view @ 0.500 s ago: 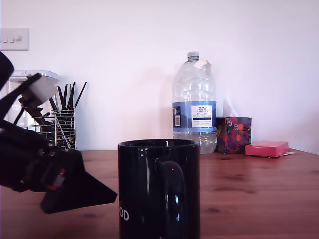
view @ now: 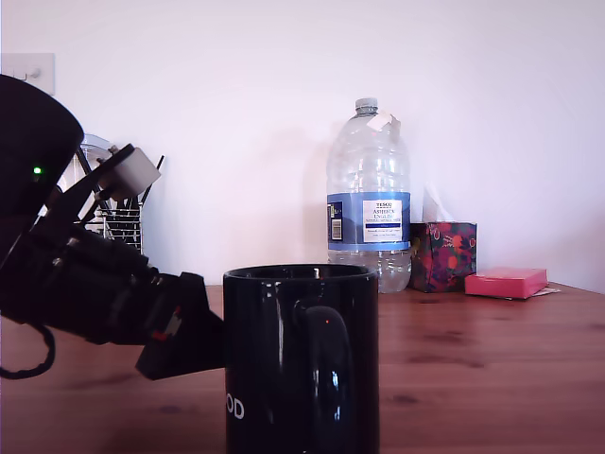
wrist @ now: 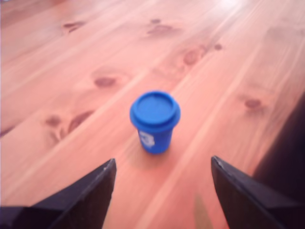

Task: Pick up the coffee capsules from the table one by one and drop them inside the nearest coffee cup

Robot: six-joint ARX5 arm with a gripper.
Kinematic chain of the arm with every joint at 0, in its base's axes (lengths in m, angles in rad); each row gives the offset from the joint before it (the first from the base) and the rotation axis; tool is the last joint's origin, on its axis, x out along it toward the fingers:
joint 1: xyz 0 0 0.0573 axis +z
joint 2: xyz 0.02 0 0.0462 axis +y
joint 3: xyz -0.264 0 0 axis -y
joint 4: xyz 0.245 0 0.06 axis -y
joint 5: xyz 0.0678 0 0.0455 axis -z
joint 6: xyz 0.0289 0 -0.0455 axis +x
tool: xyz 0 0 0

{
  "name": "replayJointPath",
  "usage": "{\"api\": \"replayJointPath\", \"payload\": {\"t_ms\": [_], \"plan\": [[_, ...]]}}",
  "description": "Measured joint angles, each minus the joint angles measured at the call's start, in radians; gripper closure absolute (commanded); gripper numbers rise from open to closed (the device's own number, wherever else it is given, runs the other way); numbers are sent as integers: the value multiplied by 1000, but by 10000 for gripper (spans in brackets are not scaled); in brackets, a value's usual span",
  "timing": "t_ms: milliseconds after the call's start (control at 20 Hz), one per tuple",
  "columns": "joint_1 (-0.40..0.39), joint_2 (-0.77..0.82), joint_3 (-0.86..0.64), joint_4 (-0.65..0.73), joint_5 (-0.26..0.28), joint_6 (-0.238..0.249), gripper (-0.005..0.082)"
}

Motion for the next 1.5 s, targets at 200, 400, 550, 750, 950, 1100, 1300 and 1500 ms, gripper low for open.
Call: {"api": "replayJointPath", "payload": {"t_ms": [200, 400, 550, 750, 950, 1100, 1300, 1500], "plan": [[0, 0, 59, -16, 2, 0, 177], [0, 5, 80, -57, 3, 5, 177], [0, 60, 118, -55, 3, 5, 175], [0, 158, 134, -51, 4, 7, 175], [0, 162, 171, -53, 8, 12, 175], [-2, 175, 189, -54, 20, 12, 176], [-19, 221, 239, -77, 20, 12, 183], [-22, 221, 239, -83, 18, 12, 190]]}}
